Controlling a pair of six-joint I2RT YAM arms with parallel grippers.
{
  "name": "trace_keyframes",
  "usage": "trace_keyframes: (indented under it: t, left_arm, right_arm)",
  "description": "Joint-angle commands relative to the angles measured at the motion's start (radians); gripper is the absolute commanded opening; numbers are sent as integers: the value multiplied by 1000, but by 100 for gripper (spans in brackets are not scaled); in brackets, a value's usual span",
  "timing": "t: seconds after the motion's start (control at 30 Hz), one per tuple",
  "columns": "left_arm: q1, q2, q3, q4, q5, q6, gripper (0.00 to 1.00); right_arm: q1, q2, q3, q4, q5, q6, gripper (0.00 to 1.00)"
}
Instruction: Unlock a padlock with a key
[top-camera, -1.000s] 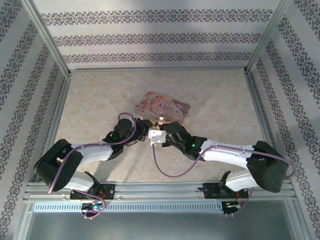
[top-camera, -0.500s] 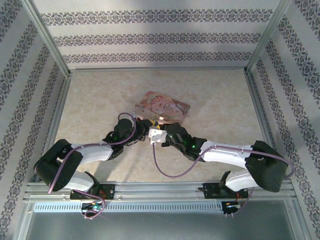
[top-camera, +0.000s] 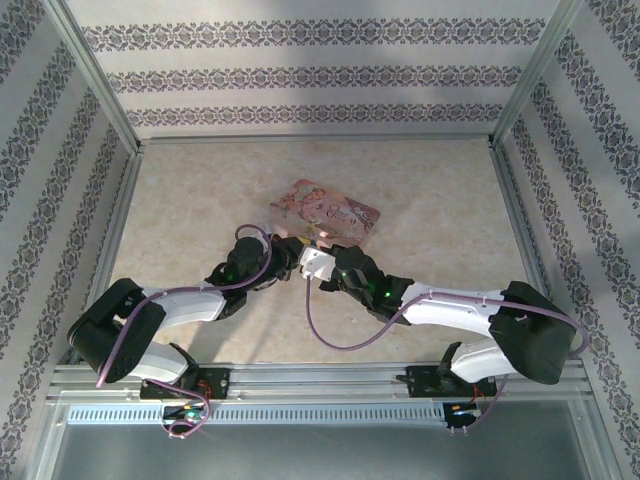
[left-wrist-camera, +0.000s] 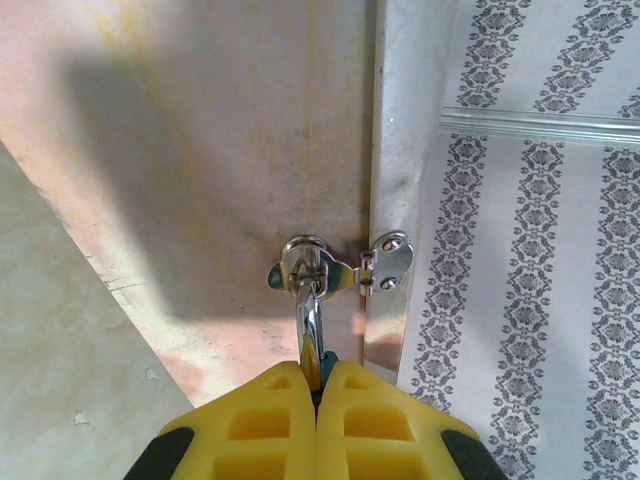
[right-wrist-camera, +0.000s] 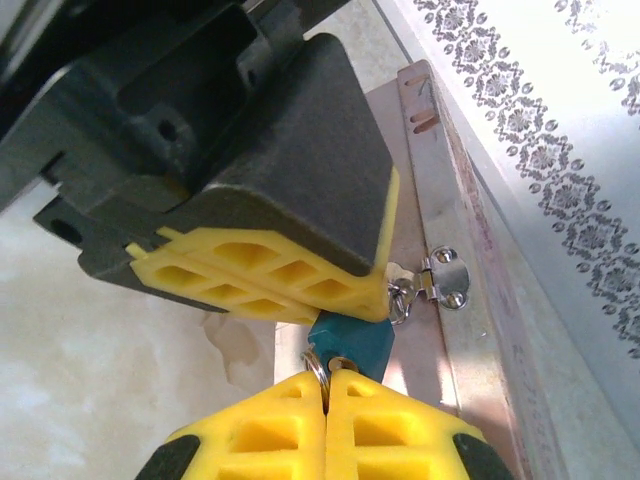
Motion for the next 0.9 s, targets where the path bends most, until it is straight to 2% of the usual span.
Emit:
trace_keyframes:
  t: [0.0,0.87]
  left_arm:
    - [-18,-14,7,64,36,5,0]
    - [-23,18,-10,53,24,29,0]
  right_arm:
    - [12,20,-9,132,-18,129,0]
    - [28,122,-149,474,-17,615,0]
